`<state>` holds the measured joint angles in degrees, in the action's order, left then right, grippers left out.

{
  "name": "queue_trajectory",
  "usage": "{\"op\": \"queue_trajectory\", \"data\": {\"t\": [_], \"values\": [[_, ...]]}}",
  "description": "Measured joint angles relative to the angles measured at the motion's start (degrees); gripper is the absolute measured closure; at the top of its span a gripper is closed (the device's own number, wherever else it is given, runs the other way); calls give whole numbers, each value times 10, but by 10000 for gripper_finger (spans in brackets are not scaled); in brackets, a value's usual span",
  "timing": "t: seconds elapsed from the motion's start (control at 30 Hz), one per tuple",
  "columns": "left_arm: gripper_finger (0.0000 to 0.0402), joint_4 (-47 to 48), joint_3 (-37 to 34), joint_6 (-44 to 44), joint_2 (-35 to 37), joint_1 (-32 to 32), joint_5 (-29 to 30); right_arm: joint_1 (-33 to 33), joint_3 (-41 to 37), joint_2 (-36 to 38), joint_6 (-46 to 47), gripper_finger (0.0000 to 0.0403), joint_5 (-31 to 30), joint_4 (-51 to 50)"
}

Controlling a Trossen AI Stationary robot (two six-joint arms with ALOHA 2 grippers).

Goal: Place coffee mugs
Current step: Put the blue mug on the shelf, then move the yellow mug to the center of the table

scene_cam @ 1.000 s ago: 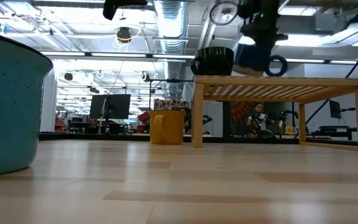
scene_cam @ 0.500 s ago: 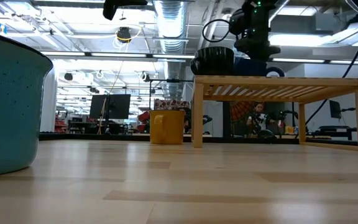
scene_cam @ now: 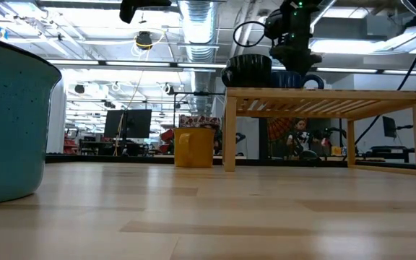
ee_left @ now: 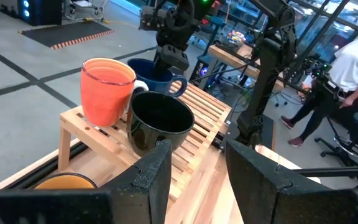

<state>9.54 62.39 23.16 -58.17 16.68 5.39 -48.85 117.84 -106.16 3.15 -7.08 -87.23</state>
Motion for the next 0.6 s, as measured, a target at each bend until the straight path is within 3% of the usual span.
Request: {"op": "queue_trajectory", "data": {"t": [0.2, 0.4, 0.5, 0.6], "values": [[266, 0, 0, 0, 0, 0, 0, -17, 0, 32, -37, 263, -44, 4], [266, 0, 0, 0, 0, 0, 0, -43, 0, 96, -37, 263, -49, 27], [266, 0, 0, -1, 0, 0, 0, -52, -3, 127, -26, 263, -3, 38], [266, 0, 0, -6, 0, 0, 10, -53, -44, 171, -12, 263, 81, 77]]}}
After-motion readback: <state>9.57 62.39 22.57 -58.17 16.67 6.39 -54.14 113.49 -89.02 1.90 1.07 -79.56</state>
